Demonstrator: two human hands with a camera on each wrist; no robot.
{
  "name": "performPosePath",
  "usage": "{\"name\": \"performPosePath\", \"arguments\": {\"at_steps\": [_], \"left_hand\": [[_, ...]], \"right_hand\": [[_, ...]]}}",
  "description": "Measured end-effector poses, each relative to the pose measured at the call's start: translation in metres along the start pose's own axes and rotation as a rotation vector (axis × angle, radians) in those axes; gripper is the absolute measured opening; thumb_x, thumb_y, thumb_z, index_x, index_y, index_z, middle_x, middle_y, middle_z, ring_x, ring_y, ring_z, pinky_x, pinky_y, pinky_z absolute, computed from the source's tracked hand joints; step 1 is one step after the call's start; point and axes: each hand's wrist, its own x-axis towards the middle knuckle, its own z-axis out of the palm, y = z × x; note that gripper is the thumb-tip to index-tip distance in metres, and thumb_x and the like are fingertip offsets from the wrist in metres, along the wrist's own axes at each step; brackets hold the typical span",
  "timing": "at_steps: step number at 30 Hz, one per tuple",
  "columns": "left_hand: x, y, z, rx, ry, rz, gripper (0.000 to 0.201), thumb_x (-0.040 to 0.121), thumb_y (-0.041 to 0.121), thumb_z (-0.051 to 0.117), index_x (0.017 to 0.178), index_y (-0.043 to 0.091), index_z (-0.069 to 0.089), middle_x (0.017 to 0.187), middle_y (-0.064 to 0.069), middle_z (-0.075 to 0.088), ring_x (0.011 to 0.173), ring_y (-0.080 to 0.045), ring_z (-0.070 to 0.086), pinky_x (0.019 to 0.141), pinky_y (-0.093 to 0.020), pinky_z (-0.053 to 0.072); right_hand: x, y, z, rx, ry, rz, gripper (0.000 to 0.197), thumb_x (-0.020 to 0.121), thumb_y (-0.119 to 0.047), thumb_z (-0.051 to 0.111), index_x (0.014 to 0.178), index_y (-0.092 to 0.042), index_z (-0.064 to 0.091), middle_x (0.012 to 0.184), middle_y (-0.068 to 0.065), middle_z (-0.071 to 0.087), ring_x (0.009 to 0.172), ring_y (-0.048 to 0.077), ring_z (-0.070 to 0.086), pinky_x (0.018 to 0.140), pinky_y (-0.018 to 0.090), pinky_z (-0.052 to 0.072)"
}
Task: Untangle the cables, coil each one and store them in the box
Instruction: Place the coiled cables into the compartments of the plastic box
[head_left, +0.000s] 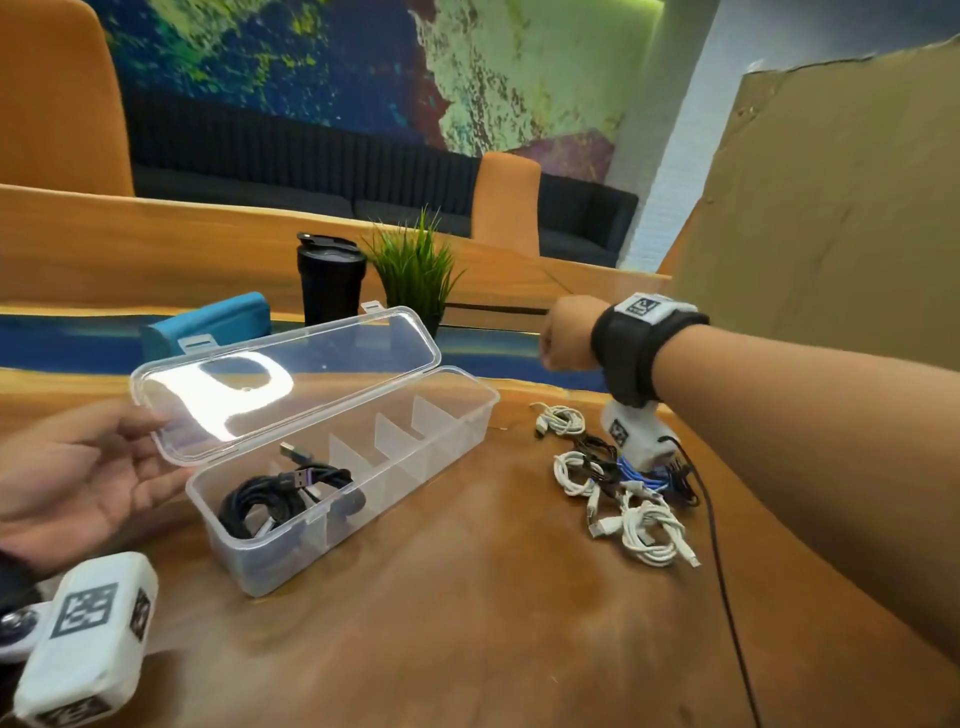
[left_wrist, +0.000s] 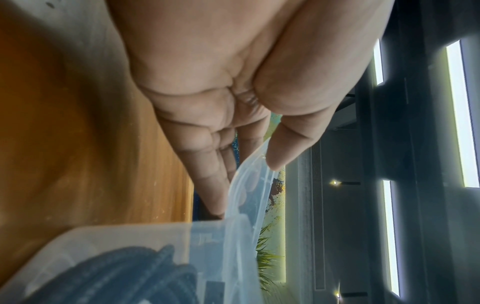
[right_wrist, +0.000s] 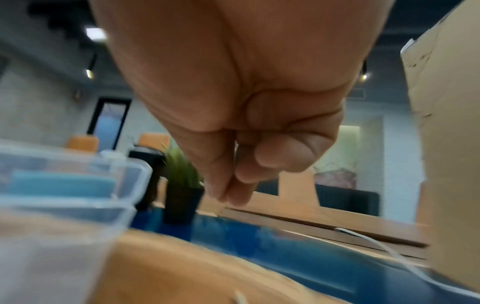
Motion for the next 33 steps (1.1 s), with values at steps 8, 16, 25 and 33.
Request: {"name": "performPosePath", "arguments": {"at_steps": [8, 16, 25, 33], "left_hand": [[-0.01, 0.003, 0.007, 0.052, -0.073, 0.006, 0.044, 0.042, 0.026, 0.078, 0.083, 0.01, 0.082, 0.096, -0.013, 0.078, 0.08, -0.02, 0.077, 0.058, -0.032, 0.062], [-0.032, 0.008, 0.024, -0.034, -0.055, 0.001, 0.029, 0.093, 0.009, 0.048, 0.116, 0.002, 0.063, 0.096, -0.018, 0.076, 0.077, -0.02, 0.076, 0.059, -0.03, 0.063], [-0.037, 0.009, 0.024, -0.001, -0.017, -0.015, 0.03, 0.097, 0.008, 0.042, 0.12, 0.002, 0.062, 0.095, -0.016, 0.076, 0.075, -0.018, 0.076, 0.06, -0.031, 0.063], [-0.04, 0.009, 0.025, 0.016, -0.023, -0.017, 0.033, 0.097, 0.009, 0.043, 0.122, 0.002, 0.063, 0.114, -0.021, 0.071, 0.082, -0.019, 0.075, 0.066, -0.031, 0.063]], "right_hand": [[0.028, -0.009, 0.062, -0.316, -0.269, 0.037, 0.043, 0.089, -0.043, 0.066, 0.112, -0.007, 0.067, 0.106, 0.007, 0.067, 0.092, 0.024, 0.061, 0.074, 0.031, 0.044], [0.048, -0.01, 0.073, -0.355, -0.24, 0.041, 0.027, 0.075, -0.034, 0.077, 0.094, -0.014, 0.075, 0.086, 0.001, 0.07, 0.076, 0.019, 0.064, 0.07, 0.028, 0.052], [-0.023, -0.035, -0.027, 0.843, 0.01, -0.165, 0.014, 0.087, -0.016, 0.066, 0.08, -0.003, 0.069, 0.072, 0.009, 0.059, 0.056, 0.016, 0.049, 0.049, 0.026, 0.041], [-0.055, -0.112, 0.0, 0.811, -0.276, -0.322, 0.018, 0.084, -0.009, 0.069, 0.098, 0.002, 0.072, 0.078, 0.011, 0.067, 0.056, 0.011, 0.057, 0.052, 0.023, 0.047]]}}
